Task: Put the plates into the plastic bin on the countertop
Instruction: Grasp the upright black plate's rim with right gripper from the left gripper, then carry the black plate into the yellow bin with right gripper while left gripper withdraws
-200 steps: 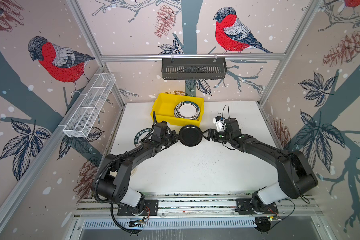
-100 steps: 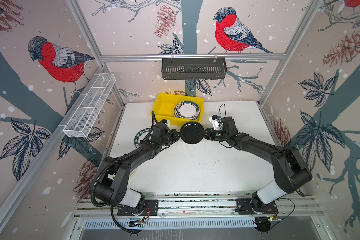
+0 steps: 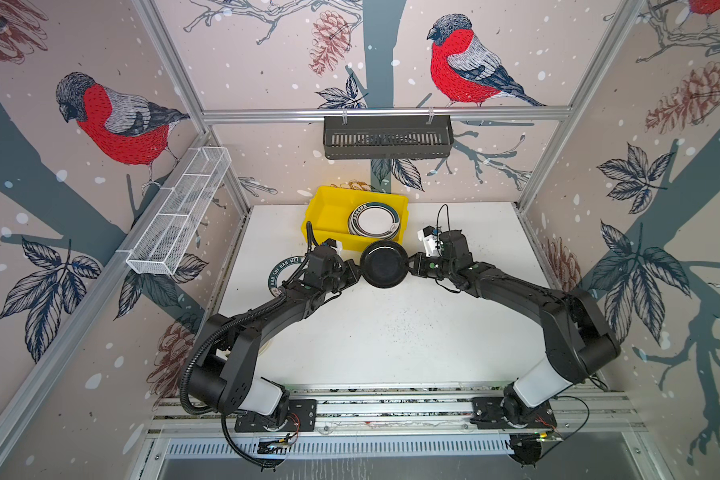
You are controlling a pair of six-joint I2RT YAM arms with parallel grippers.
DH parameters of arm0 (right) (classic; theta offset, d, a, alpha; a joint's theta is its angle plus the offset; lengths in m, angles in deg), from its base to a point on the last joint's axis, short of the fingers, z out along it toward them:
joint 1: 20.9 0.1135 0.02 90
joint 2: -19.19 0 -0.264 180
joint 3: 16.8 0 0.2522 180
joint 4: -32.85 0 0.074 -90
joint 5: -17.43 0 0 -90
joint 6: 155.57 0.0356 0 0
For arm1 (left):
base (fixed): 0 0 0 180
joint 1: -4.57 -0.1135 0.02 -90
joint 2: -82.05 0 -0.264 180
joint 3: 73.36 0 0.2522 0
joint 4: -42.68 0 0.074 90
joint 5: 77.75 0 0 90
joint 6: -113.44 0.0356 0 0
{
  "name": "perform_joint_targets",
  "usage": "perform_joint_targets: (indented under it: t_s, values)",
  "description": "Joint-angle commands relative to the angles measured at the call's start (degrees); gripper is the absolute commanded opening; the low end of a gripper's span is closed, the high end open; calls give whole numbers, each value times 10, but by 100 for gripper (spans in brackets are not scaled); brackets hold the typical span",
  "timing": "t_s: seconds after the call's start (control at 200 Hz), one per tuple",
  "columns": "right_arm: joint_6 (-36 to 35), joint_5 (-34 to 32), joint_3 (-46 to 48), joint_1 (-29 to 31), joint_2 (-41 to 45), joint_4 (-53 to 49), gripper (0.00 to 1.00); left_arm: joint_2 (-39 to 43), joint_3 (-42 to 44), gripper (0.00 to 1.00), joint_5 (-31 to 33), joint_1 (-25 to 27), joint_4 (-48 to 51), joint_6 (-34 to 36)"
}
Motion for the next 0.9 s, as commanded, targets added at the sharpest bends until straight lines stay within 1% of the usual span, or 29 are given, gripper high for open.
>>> perform_joint_targets:
  t_s: [0.0, 0.03, 0.065, 0.145, 0.175, 0.22, 0.27, 0.445, 0.685, 0.801, 0.896]
  values:
    - [-1, 6, -9, 3, 3, 8, 2, 3, -12, 41, 9, 1, -20, 6]
    - [0, 4, -12, 3, 3, 7, 2, 3, -16, 48, 10, 0, -15, 11]
    - [2, 1, -16, 5, 2, 6, 1, 4, -19, 54, 12, 0, -11, 16]
    - [5, -8, -23, 5, 1, 5, 1, 5, -26, 65, 13, -2, -8, 28]
    - [8, -11, -25, 5, 1, 5, 1, 6, -28, 71, 12, -4, -9, 31]
    - [11, -16, -28, 5, 1, 6, 1, 8, -29, 83, 8, -8, -13, 32]
    - [16, -22, -31, 5, 2, 7, 1, 10, -26, 89, 0, -14, -24, 30]
    - [25, -43, -50, 7, 0, 3, 1, 15, -22, 98, -28, -36, -55, 34]
    - [20, -73, -113, 9, -33, -24, 0, 8, -27, 98, -48, -46, -73, 48]
    - [14, -84, -145, 9, -52, -32, 0, 3, -34, 98, -52, -58, -72, 41]
    - [9, -93, -180, 4, -76, -39, 0, 4, -27, 98, -54, -62, -91, 32]
